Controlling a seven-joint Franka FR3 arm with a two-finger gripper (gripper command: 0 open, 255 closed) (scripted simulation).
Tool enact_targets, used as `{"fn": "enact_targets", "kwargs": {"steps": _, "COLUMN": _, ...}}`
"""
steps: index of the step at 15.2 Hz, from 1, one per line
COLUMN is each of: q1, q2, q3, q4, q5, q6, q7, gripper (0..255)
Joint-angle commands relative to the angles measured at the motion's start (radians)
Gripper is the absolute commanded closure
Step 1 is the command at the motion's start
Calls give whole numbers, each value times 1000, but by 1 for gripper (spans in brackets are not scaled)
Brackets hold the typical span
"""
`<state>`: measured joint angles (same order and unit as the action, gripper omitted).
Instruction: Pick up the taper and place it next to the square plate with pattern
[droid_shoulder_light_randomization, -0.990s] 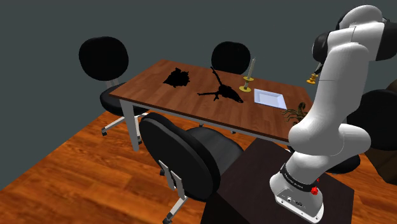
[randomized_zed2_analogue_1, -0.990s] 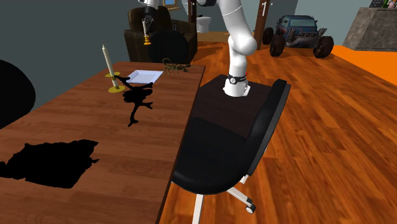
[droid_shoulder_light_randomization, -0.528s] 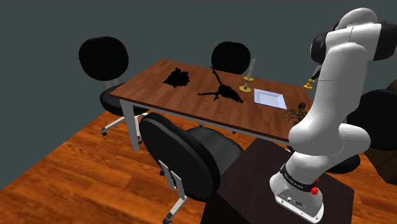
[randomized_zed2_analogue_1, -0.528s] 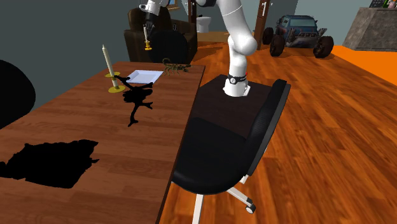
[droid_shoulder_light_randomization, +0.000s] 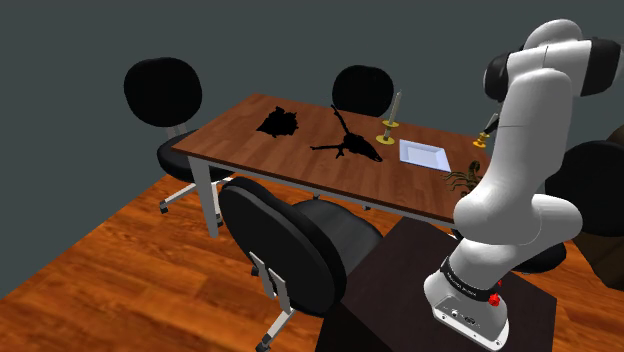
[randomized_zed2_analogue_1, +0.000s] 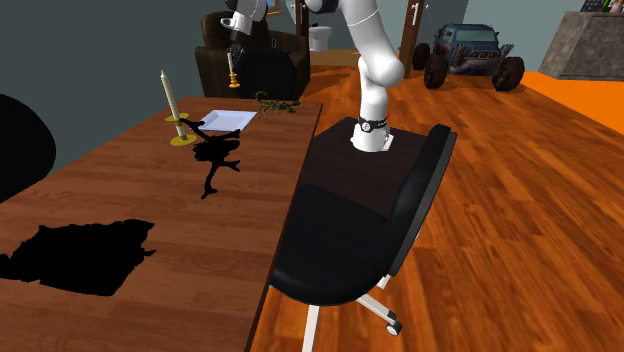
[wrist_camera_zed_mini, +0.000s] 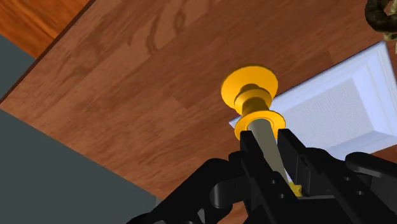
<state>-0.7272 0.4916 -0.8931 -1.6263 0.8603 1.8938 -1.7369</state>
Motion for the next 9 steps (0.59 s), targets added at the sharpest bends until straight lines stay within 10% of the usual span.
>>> {"fn": "enact_targets", "kwargs": {"steps": 1, "q1": -5, "q2": 11, "q3": 7, "q4": -11, "q5": 13, "q6": 15, "q7": -15, "gripper": 255}}
{"fn": "enact_targets", "kwargs": {"steps": 9, "q1": -17, "q2": 54, "q3": 36, "q4": -56, "q5": 63, "q6": 76, "q7": -69, "gripper": 255}}
